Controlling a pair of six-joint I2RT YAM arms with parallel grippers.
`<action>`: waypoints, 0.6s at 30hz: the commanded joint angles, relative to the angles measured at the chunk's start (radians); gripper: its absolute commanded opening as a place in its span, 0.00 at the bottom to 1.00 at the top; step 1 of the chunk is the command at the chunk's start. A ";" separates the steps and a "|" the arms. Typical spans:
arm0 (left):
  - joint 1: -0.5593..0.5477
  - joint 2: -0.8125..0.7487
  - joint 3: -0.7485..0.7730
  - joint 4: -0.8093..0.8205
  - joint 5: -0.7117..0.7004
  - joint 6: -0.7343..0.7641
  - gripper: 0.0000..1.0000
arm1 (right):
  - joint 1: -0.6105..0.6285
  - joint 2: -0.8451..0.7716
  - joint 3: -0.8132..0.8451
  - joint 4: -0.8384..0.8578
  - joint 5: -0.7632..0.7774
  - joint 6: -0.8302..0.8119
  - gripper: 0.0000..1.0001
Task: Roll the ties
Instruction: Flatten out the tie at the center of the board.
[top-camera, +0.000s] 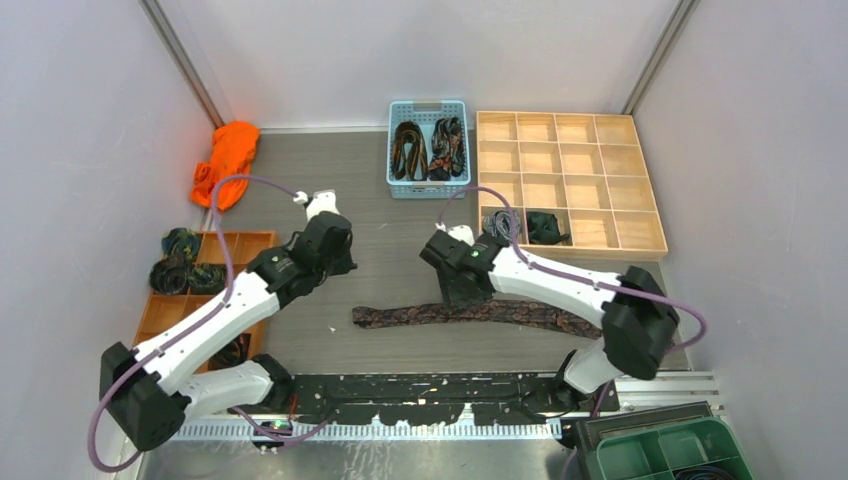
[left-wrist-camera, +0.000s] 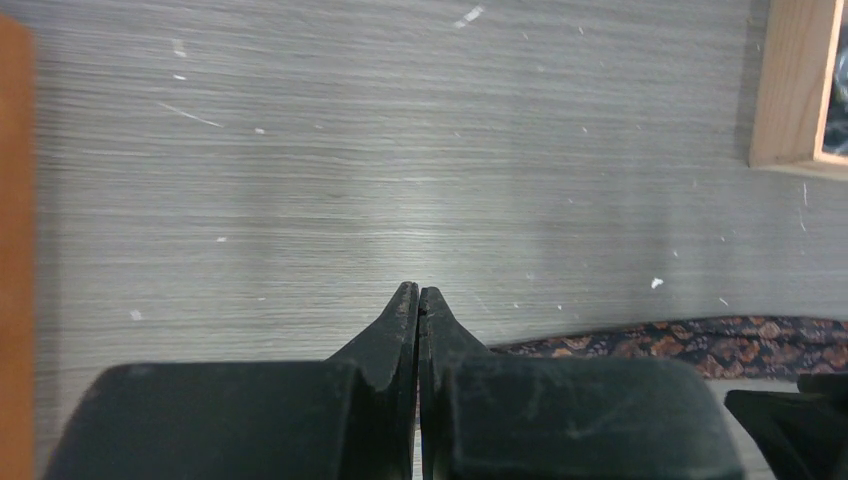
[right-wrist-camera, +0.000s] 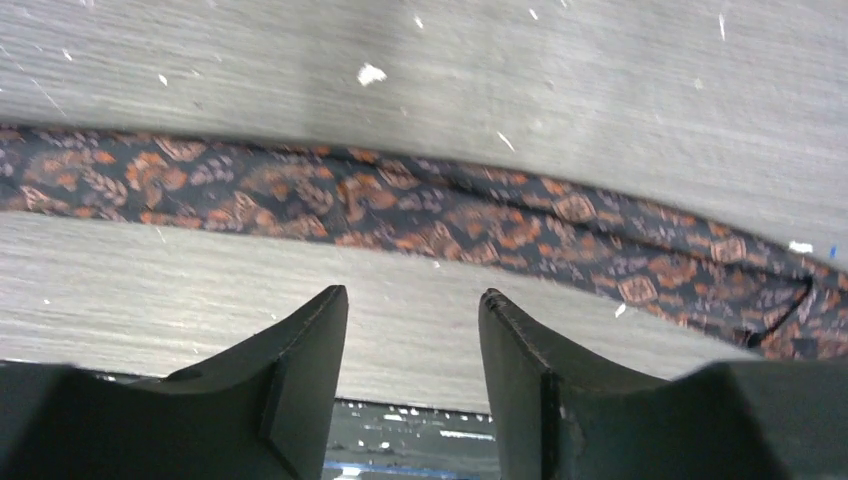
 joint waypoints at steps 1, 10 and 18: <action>0.003 0.067 -0.037 0.217 0.206 -0.019 0.00 | 0.006 -0.099 -0.127 -0.089 0.019 0.184 0.49; 0.002 0.175 -0.058 0.317 0.333 -0.035 0.00 | 0.003 -0.220 -0.350 -0.086 0.032 0.580 0.01; 0.002 0.136 -0.072 0.320 0.345 -0.033 0.00 | -0.105 -0.169 -0.389 -0.199 0.131 0.692 0.01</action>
